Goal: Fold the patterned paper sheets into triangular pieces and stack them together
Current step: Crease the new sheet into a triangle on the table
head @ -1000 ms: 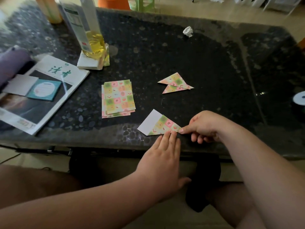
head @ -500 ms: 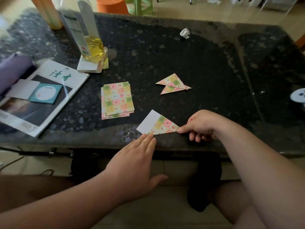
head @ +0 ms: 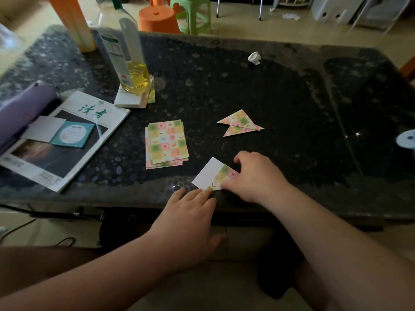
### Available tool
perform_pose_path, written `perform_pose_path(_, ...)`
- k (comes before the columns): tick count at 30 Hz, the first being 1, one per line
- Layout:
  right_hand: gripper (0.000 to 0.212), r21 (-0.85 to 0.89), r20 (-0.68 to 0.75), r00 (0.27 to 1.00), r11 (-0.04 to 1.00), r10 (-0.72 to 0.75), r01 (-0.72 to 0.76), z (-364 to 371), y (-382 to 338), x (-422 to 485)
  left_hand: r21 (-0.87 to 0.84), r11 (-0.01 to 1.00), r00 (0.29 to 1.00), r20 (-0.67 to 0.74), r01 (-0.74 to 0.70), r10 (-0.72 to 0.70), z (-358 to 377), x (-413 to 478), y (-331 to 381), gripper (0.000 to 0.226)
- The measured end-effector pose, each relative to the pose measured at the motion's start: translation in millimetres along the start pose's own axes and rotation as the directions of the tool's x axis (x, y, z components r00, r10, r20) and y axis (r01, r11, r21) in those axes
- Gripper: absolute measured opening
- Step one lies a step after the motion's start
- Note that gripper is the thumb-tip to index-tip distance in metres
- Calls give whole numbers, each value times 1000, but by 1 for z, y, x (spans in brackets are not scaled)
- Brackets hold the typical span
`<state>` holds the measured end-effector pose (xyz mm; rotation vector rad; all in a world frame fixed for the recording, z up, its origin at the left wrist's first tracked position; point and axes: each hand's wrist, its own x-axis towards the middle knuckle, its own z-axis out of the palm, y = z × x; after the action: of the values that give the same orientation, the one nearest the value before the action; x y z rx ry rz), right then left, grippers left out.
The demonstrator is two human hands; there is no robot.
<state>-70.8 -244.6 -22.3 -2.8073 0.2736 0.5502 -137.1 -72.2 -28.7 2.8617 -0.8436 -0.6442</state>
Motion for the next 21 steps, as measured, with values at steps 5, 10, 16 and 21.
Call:
perform_pose_path(5, 64, 37, 106, 989, 994, 102, -107, -3, -10, 8, -43, 999, 1000, 17, 1, -1, -7, 5, -7, 71)
perform_pose_path(10, 39, 22, 184, 976, 992, 115, -121, -3, -13, 16, -104, 995, 1000, 1, 6, -6, -16, 13, -18, 56)
perform_pose_path(16, 8, 355, 269, 961, 934, -67, -34, -19, 3, 15, -533, 831, 952, -139, 159, -272, -41, 27, -33, 64)
perform_pose_path(21, 7, 627, 389, 876, 778, -285, -25, -42, 17, 5, -826, 523, 945, 31, 208, -327, -70, 46, -47, 47)
